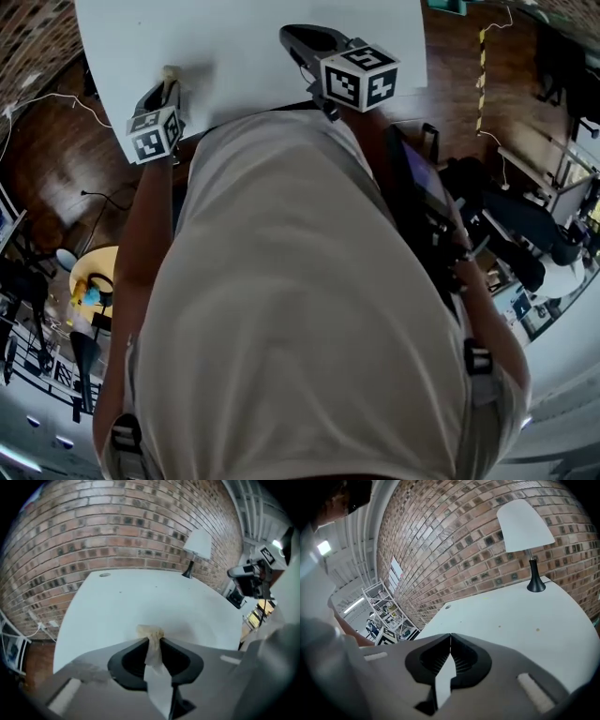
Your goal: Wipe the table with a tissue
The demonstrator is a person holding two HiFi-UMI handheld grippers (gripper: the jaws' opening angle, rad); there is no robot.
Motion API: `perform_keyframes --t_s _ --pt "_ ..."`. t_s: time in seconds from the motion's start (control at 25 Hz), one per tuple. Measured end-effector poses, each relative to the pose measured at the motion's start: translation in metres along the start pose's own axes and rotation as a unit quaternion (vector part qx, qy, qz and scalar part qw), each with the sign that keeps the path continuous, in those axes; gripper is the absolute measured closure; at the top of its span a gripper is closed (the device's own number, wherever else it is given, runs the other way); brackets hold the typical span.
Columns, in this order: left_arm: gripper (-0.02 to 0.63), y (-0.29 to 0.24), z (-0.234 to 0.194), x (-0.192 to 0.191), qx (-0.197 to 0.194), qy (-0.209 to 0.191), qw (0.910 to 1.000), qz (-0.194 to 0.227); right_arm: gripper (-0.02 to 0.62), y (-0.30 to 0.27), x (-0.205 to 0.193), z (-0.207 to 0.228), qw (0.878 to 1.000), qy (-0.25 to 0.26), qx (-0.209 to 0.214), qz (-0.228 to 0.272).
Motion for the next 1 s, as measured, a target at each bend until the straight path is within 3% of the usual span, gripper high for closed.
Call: perform_keyframes --t_s 0.08,0.16,0.36,0.48,0.76,1.0 --pt "0.528 0.014 -0.017 0.006 0.026 0.026 0.9988 0.034 0.586 -0.002 0.001 0.002 1.000 0.004 0.004 0.001" --pt "0.528 0.021 -0.032 0.009 0.039 0.021 0.9981 0.042 0.586 -0.007 0.000 0.005 1.000 0.002 0.011 0.004" --pt "0.526 0.010 -0.041 0.003 0.043 0.030 0.9980 0.035 0.586 -0.008 -0.009 0.012 1.000 -0.003 0.018 -0.001" --pt "0.526 0.004 -0.039 -0.003 0.039 0.041 0.9984 0.005 0.586 -0.006 -0.006 0.010 1.000 -0.005 0.011 -0.002" --pt "0.526 -0.002 -0.055 0.014 0.070 0.015 0.9974 0.003 0.586 -0.003 -0.005 0.017 1.000 -0.012 0.003 -0.003" --pt "0.526 -0.005 -0.100 0.041 0.096 0.091 0.9907 0.032 0.586 0.002 -0.008 0.023 1.000 -0.019 -0.008 -0.004"
Point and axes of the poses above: the fingertips, and each gripper's own axes: y backward along the fingers, z to its right, x out of its top, the point moved 5 cm from there along y, backward along the fingers, and after that the axes turned 9 degrees about -x, right-handed, at the moved point
